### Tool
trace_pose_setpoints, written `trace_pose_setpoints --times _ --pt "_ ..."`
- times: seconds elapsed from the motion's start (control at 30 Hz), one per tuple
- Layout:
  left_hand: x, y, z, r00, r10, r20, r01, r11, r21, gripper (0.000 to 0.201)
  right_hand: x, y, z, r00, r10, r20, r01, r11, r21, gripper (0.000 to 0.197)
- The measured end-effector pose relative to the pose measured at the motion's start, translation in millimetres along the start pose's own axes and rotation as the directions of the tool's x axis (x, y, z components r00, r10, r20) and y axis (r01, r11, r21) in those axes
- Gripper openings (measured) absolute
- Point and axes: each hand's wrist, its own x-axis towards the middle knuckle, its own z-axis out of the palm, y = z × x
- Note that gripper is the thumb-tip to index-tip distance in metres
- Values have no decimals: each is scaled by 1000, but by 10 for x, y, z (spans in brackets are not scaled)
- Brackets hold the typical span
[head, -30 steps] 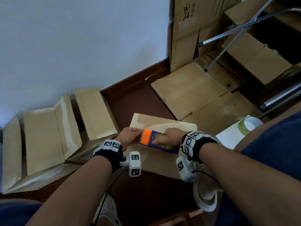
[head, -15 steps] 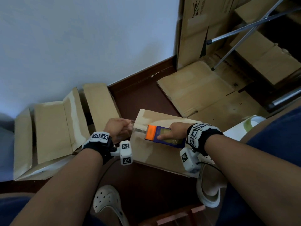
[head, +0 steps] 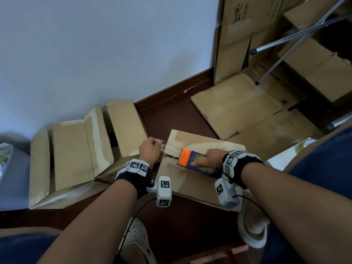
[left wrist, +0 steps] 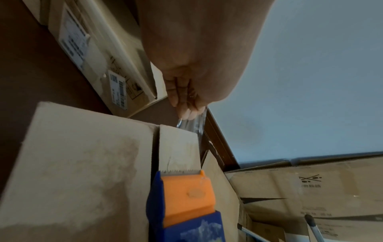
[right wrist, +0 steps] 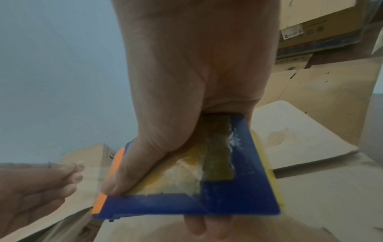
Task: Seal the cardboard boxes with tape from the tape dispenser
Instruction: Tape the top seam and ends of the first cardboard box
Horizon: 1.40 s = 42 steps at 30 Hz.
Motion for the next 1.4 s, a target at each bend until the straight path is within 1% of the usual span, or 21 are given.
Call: trace_pose_setpoints --times 0.13,0.33,0.43,0.53,0.6,0.73,0.8,0.93,1.03,1.1,1.13,1.2,1.3,1.4 --pt "32 -104 27 999 -44 0 44 999 -4 17 11 0 22 1000 6 5 -6 999 -31 77" --pt "154 -228 74 999 -48 11 48 999 13 15 -3 8 -3 1000 0 23 0 1000 -19 83" --pt "121 -184 5 997 -64 -36 64 998 1 16 -22 6 -16 1000 -6 30 7 1000 -22 82" --pt "118 -177 -100 994 -82 -69 86 995 55 17 -28 25 -18 999 -13 43 15 999 -38 81" --pt "154 -218 -118 996 -85 -40 87 995 48 19 -27 22 -33 999 -9 53 11 999 -41 80" --pt "239 -376 -61 986 -167 -3 167 985 -52 18 11 2 -9 998 10 55 -6 998 -68 81" --pt "224 -421 -46 982 -187 29 189 980 -61 15 57 5 26 999 17 37 -14 997 -71 83" --pt "228 -464 -3 990 -144 6 144 988 -55 13 132 14 66 999 34 -6 -34 998 -51 80" --pt "220 -498 55 992 -124 -27 121 989 -80 13 151 -1 67 999 45 -5 -45 998 -47 78" --pt "230 -538 91 994 -110 -30 107 990 -87 12 160 -15 70 999 50 -2 -50 997 -54 75" --pt "251 -572 106 994 -104 -27 101 991 -88 12 169 -21 73 999 51 -1 -51 997 -56 76" --pt "300 -654 126 994 -103 -20 102 992 -72 13 178 -35 75 999 49 -1 -49 997 -64 81" --pt "331 -734 148 993 -120 -8 120 991 -53 12 186 -53 75 999 41 -4 -41 996 -79 81" --pt "360 -794 191 992 -128 -1 128 988 -82 14 207 -62 80 999 49 1 -49 995 -86 73"
